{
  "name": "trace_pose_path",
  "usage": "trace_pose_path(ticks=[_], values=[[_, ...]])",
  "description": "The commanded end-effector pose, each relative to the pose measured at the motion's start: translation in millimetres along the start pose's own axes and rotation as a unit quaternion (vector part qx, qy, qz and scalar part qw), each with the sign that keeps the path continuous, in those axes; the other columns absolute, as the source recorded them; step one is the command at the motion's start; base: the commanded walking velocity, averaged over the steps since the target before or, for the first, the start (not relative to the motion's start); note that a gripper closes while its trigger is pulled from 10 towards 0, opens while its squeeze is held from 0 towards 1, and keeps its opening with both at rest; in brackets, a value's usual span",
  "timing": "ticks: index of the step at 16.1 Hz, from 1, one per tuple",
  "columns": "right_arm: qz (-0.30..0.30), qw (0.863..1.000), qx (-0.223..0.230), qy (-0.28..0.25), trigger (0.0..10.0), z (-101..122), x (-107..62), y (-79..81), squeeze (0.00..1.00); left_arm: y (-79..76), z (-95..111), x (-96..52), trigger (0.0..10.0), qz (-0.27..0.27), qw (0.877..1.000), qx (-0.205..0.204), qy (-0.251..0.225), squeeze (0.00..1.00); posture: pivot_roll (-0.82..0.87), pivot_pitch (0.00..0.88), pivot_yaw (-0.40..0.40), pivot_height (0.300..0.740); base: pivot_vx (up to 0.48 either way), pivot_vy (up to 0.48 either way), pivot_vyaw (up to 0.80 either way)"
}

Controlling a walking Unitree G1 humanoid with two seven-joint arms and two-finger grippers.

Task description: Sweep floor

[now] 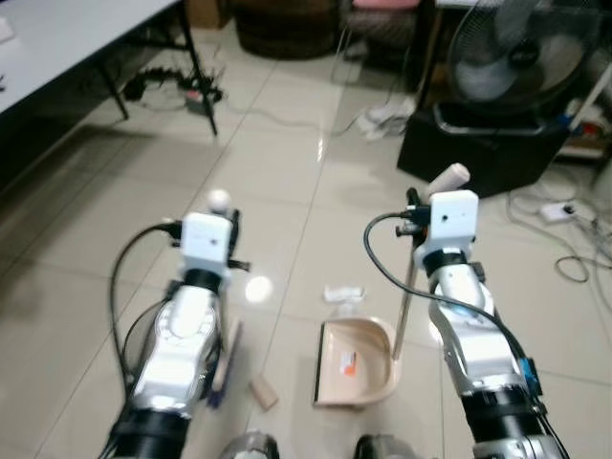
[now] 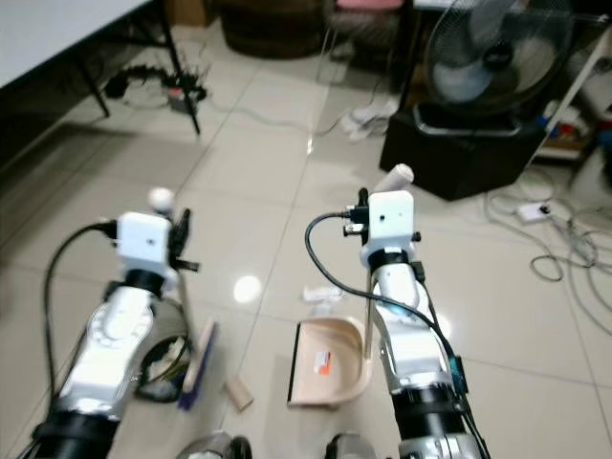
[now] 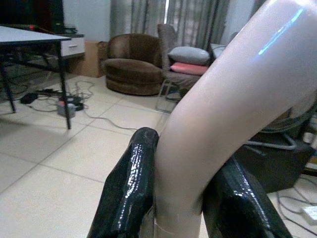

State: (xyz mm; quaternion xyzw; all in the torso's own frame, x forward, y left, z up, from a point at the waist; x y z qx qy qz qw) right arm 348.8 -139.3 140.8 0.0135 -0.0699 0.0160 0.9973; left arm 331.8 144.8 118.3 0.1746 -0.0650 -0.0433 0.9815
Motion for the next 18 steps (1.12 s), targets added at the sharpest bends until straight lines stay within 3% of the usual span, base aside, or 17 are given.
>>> trace_pose_path(ticks=[1,3,9,11,14,18], values=[[0.003,1.000,-0.004,-0.021,10.0,8,5.5,-1.9,0.00,-3.3,3,3.4,10.0,0.001,1.000,0.005,-0.011,0.00,0.02,0.222,0.047,0.740,0.000,0.000,0.00],[0.013,1.000,-0.006,-0.022,10.0,3,9.1,-0.3,0.00,-15.9,1,6.5,10.0,-0.012,1.000,0.011,-0.009,0.00,0.02,0.260,0.062,0.740,0.000,0.000,0.00],[0.043,0.998,-0.025,-0.046,10.0,-7,10.9,15.8,0.00,-31.0,-7,12.4,10.0,-0.002,0.999,0.041,-0.007,0.00,0.00,0.342,0.080,0.740,0.000,0.000,0.00],[0.070,0.994,-0.054,-0.069,10.0,-9,9.2,31.0,0.00,-44.9,-3,21.5,10.0,-0.003,0.999,0.031,-0.018,0.00,0.00,0.372,0.071,0.740,0.000,0.000,0.00],[0.085,0.988,-0.072,-0.107,10.0,-5,6.7,43.2,0.00,-61.0,-2,22.5,10.0,-0.011,1.000,0.020,-0.022,0.00,-0.02,0.386,0.070,0.740,0.000,0.000,0.00],[0.124,0.982,-0.084,-0.111,10.0,-16,-5.4,68.2,0.00,-73.2,-7,22.1,10.0,-0.001,1.000,-0.005,-0.005,0.00,-0.02,0.394,0.060,0.740,0.000,0.000,0.00]])
Point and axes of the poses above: a point about 5 cm out from each wrist's last joint towards the gripper, its own x axis pointing out of the wrist towards the gripper, its own z axis along the axis of the wrist's last joint, y = z × x, the point moved 3 cm from there along x, pointing out of the wrist towards the gripper, and after that the axes turned 9 degrees about x, right-handed, at the moved point
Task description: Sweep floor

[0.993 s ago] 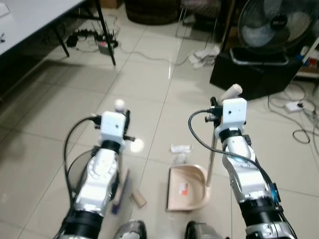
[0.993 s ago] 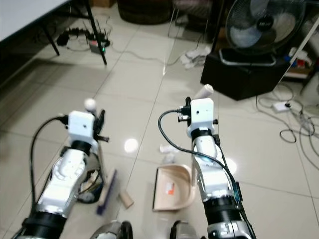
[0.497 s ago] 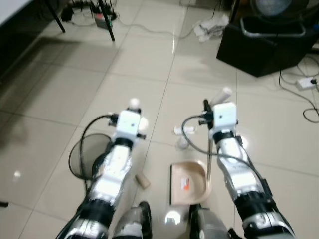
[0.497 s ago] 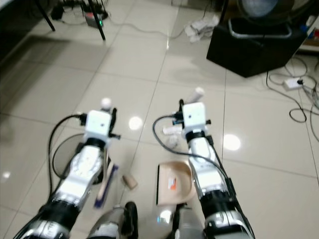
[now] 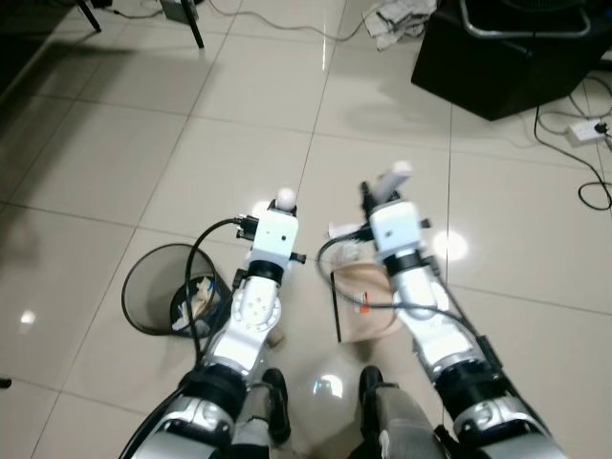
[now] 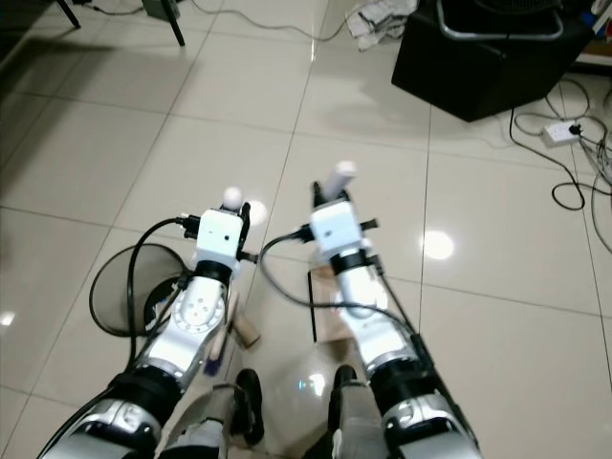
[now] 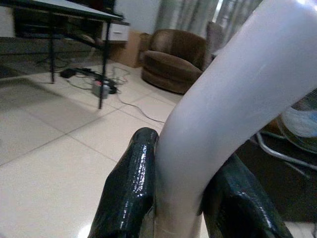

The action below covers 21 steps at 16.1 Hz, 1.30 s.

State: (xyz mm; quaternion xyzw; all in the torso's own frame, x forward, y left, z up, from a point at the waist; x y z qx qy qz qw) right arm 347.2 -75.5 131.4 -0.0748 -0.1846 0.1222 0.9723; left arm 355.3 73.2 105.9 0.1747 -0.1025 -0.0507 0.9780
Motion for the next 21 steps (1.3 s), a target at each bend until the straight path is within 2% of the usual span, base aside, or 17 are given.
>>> trace_pose_path(ticks=[1,3,6,7,10,11,12,14,15,16,18,20,21], values=[[0.022,1.000,0.010,0.006,10.0,-6,-9.1,15.8,0.00,-2.6,-15,-7.3,10.0,0.013,0.999,-0.016,0.037,0.00,-0.02,0.393,0.057,0.740,0.000,0.000,0.00],[0.033,0.999,0.041,0.012,10.0,-8,-16.3,30.4,0.00,2.9,-10,1.3,10.0,0.051,0.997,-0.050,0.042,0.00,-0.02,0.393,0.054,0.740,0.000,0.000,0.00],[0.017,0.996,0.084,0.031,10.0,-14,-23.5,35.3,0.00,1.2,6,13.9,10.0,0.073,0.990,-0.113,0.034,0.00,-0.03,0.381,0.047,0.740,0.000,0.000,0.00],[-0.012,0.993,0.108,0.041,10.0,-17,-24.6,26.4,0.00,2.0,17,20.9,10.0,0.086,0.984,-0.154,0.025,0.00,-0.03,0.367,0.043,0.740,0.000,0.000,0.00],[-0.026,0.993,0.105,0.046,10.0,-20,-26.0,15.5,0.00,1.9,29,28.3,10.0,0.078,0.977,-0.197,0.014,0.00,-0.03,0.350,0.044,0.740,0.000,0.000,0.00],[-0.037,0.993,0.102,0.052,10.0,-23,-28.0,6.0,0.00,3.8,38,31.5,10.0,0.064,0.973,-0.222,-0.001,0.00,-0.03,0.334,0.045,0.740,0.000,0.000,0.00],[-0.048,0.992,0.102,0.056,10.0,-26,-29.1,-0.7,0.00,7.7,43,33.6,10.0,0.060,0.971,-0.230,-0.011,0.00,-0.02,0.327,0.045,0.740,0.000,0.000,0.00],[-0.062,0.991,0.106,0.059,10.0,-28,-31.7,-9.0,0.00,14.1,50,35.2,10.0,0.047,0.972,-0.228,-0.031,0.00,-0.02,0.316,0.043,0.740,0.000,0.000,0.00],[-0.078,0.989,0.113,0.062,10.0,-30,-34.9,-19.2,0.00,19.9,58,35.8,10.0,0.008,0.978,-0.200,-0.060,0.00,0.00,0.293,0.045,0.740,0.000,0.000,0.00],[-0.081,0.988,0.113,0.062,10.0,-30,-35.9,-21.9,0.00,20.9,59,35.4,10.0,-0.004,0.980,-0.188,-0.068,0.00,0.00,0.290,0.045,0.740,0.000,0.000,0.00],[-0.110,0.986,0.111,0.059,10.0,-30,-42.9,-41.5,0.00,32.8,61,29.9,10.0,-0.058,0.987,-0.115,-0.091,0.00,0.00,0.259,0.056,0.740,0.000,0.000,0.00],[-0.121,0.985,0.108,0.055,10.0,-29,-45.4,-50.0,0.00,41.7,61,27.2,10.0,-0.067,0.989,-0.091,-0.099,0.00,0.00,0.246,0.061,0.740,0.000,0.000,0.00],[-0.127,0.985,0.105,0.050,10.0,-26,-47.5,-58.6,0.00,53.8,63,23.8,10.0,-0.069,0.990,-0.071,-0.104,0.00,0.00,0.232,0.066,0.740,0.000,0.000,0.00]])
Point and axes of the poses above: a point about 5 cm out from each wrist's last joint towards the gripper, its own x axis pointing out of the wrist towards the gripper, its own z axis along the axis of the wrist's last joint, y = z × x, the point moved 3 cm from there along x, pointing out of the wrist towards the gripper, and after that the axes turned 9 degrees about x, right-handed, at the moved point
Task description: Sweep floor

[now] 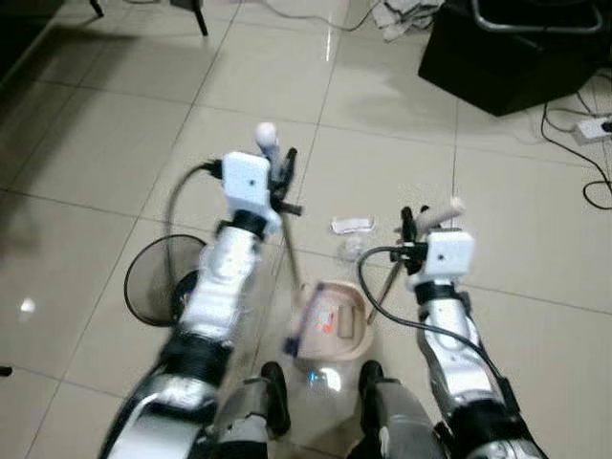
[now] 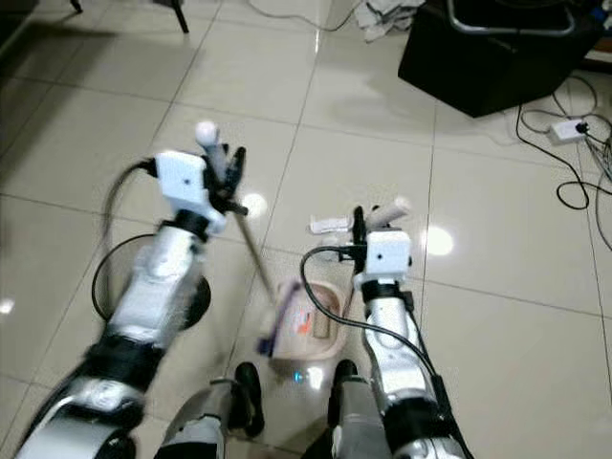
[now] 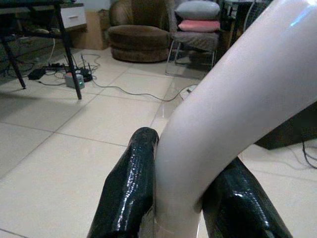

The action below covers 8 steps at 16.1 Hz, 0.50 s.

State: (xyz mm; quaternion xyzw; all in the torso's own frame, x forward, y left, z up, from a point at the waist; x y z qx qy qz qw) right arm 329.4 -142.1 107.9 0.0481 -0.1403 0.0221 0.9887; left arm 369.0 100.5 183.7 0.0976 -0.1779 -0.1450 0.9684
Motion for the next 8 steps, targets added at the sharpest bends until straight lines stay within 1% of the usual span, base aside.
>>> trace_pose_path(ticks=[1,4,5,6,7,8], values=[[-0.014,1.000,-0.008,-0.001,10.0,4,-4.8,-15.5,0.00,13.2,9,-5.4,10.0,-0.001,1.000,0.021,-0.011,0.00,0.00,0.206,0.071,0.740,0.000,0.000,0.00],[-0.023,1.000,-0.007,-0.015,10.0,16,-5.9,-26.5,0.00,24.7,4,-14.6,10.0,0.016,1.000,0.011,0.006,0.00,0.00,0.182,0.076,0.740,0.000,0.000,0.00],[-0.025,0.999,-0.007,-0.020,10.0,22,-6.5,-29.9,0.00,27.5,0,-20.0,10.0,0.024,1.000,0.008,0.012,0.00,0.00,0.170,0.082,0.740,0.000,0.000,0.00],[-0.023,0.999,-0.009,-0.027,10.0,32,-7.3,-34.9,0.00,30.0,-8,-31.8,10.0,0.032,0.999,0.003,0.030,0.00,-0.01,0.155,0.090,0.740,0.000,0.000,0.00],[-0.023,0.999,-0.007,-0.032,10.0,43,-7.7,-40.2,0.00,27.3,-13,-42.6,10.0,0.030,0.999,0.002,0.042,0.00,-0.01,0.140,0.094,0.740,0.000,0.000,0.00],[-0.028,0.999,0.008,-0.041,10.0,59,-6.4,-47.1,0.00,23.0,-18,-52.8,10.0,0.025,0.998,0.002,0.062,0.00,-0.01,0.131,0.096,0.740,0.000,0.000,0.00]])
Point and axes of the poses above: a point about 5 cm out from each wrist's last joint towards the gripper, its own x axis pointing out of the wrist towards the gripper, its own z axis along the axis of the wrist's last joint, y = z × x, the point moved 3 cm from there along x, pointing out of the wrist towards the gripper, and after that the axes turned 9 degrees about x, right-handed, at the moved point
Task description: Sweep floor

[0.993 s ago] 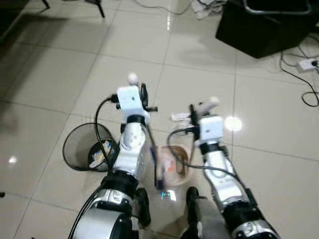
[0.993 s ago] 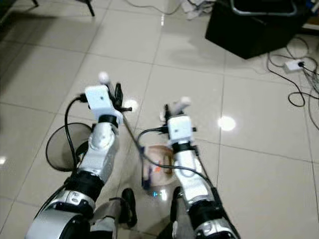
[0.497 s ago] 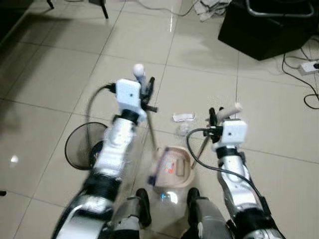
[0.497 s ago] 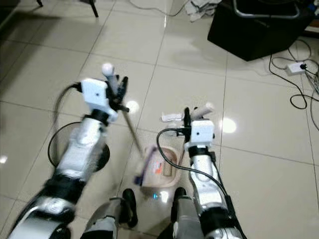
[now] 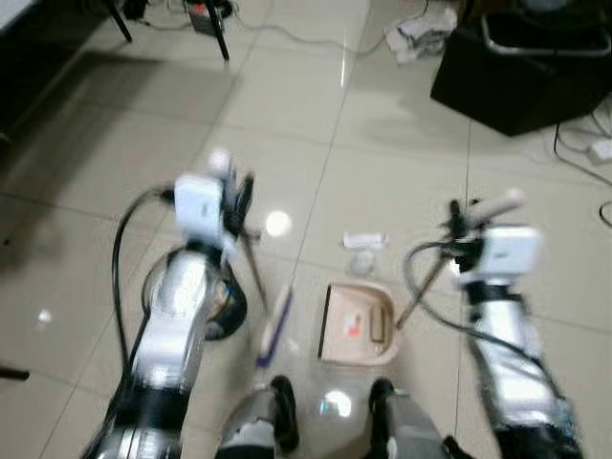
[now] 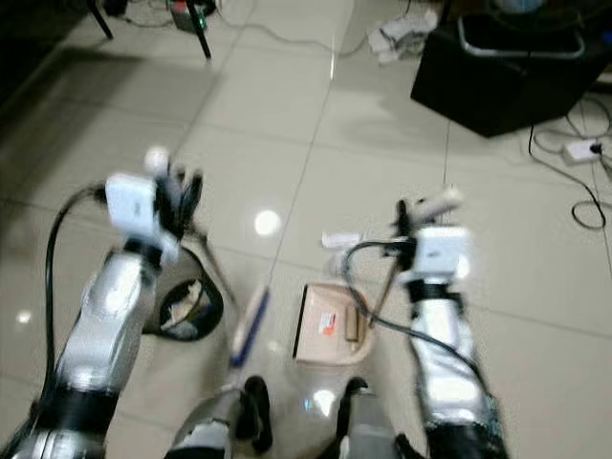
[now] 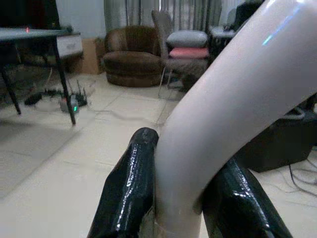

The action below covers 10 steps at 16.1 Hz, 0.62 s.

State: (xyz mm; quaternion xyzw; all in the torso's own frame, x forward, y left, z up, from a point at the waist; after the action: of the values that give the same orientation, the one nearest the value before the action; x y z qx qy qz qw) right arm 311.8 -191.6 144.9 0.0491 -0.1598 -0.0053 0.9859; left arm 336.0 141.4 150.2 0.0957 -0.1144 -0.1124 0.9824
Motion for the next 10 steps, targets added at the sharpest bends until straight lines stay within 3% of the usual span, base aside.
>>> trace_pose_path(ticks=[1,4,10], values=[[-0.003,1.000,0.015,-0.022,10.0,16,3.0,-3.0,0.00,0.5,5,-1.3,10.0,-0.002,1.000,0.006,0.000,0.00,-0.01,0.131,0.096,0.740,0.000,0.000,0.00],[0.000,0.999,0.041,-0.027,10.0,44,19.2,-8.9,0.00,1.7,-8,-10.9,10.0,0.003,0.999,0.030,0.031,0.00,-0.01,0.104,0.110,0.740,0.000,-0.115,0.00],[0.071,0.993,0.097,-0.006,10.0,91,52.2,28.5,0.00,9.0,-19,-21.4,10.0,0.016,0.996,0.057,0.060,0.00,-0.01,0.075,0.096,0.740,0.000,-0.480,0.00]])
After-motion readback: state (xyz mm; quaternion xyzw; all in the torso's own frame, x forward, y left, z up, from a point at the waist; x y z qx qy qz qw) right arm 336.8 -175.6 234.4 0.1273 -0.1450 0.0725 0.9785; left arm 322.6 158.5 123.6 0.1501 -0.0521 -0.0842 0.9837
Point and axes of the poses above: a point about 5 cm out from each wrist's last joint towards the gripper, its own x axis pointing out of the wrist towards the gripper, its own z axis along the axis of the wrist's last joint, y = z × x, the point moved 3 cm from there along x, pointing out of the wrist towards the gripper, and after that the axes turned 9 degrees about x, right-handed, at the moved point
